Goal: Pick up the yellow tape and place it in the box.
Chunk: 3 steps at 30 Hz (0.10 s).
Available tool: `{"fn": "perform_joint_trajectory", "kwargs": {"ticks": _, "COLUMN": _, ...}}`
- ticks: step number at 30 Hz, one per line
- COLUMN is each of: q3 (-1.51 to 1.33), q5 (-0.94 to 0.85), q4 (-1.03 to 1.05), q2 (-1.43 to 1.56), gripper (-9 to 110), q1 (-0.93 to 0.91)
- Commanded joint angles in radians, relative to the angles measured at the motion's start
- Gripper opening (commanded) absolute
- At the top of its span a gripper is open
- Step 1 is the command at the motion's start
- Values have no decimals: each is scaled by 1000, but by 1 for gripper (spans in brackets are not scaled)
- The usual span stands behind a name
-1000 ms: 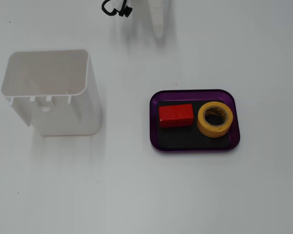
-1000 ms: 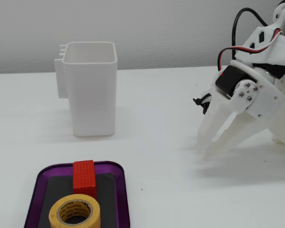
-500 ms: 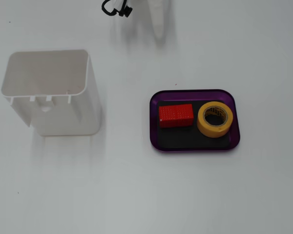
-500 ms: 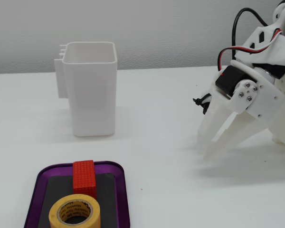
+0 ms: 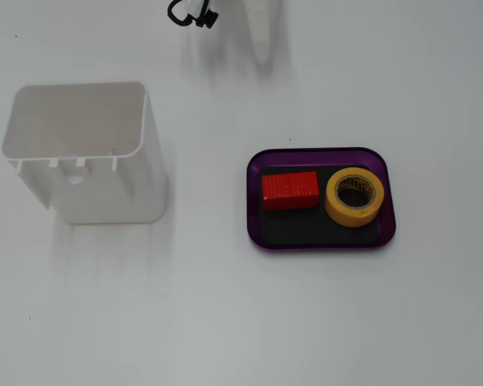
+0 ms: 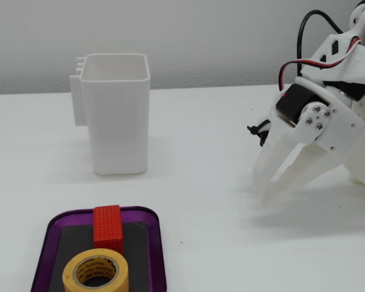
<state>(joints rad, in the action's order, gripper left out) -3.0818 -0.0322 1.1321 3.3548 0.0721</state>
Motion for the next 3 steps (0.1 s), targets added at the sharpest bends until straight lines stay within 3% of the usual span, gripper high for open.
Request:
{"fn": "perform_joint_trajectory", "kwargs": {"ticks": 1, "q3": -8, "q5": -5, "q4": -14, "q2": 74, "gripper": 0, "q1": -3}}
{"fn": "perform_joint_trajectory", "kwargs": {"ticks": 3, "q3": -8, "q5": -5, "q4": -14, "q2": 74, "gripper": 0, "q1": -3}}
